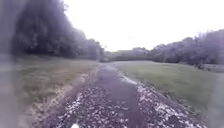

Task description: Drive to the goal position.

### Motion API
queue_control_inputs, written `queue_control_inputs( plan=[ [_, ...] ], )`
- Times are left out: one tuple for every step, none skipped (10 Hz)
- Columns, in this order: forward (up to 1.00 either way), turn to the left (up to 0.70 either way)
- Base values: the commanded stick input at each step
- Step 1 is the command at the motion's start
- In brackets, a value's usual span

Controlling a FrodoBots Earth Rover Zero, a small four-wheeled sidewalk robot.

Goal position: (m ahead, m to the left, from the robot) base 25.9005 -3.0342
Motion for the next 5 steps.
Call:
queue_control_inputs(
  plan=[
    [0.70, 0.00],
    [0.70, 0.00],
    [0.70, 0.00],
    [0.70, 0.00],
    [0.70, 0.00]
  ],
)
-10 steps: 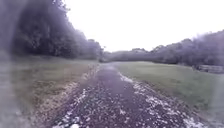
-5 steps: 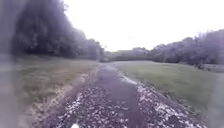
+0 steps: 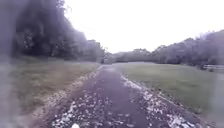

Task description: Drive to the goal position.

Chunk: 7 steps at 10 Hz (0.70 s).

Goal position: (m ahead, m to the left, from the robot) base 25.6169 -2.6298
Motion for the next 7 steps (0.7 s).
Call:
queue_control_inputs(
  plan=[
    [0.70, 0.00],
    [0.70, 0.00],
    [0.70, 0.00],
    [0.70, 0.00],
    [0.70, 0.00],
    [0.70, 0.00],
    [0.70, 0.00]
  ],
)
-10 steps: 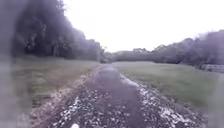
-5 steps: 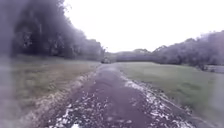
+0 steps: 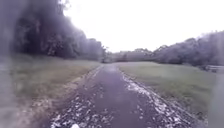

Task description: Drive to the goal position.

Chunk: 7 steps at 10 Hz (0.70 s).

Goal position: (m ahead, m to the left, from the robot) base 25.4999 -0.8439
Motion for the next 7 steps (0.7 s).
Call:
queue_control_inputs(
  plan=[
    [0.70, 0.00],
    [0.70, 0.00],
    [0.70, 0.00],
    [0.70, 0.00],
    [0.70, 0.00],
    [0.70, 0.00],
    [0.70, 0.00]
  ],
)
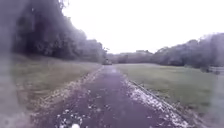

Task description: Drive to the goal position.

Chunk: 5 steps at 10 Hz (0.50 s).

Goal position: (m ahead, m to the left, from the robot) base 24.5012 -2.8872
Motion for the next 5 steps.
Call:
queue_control_inputs(
  plan=[
    [0.70, 0.00],
    [0.70, 0.00],
    [0.70, 0.00],
    [0.70, 0.00],
    [0.70, 0.00]
  ],
)
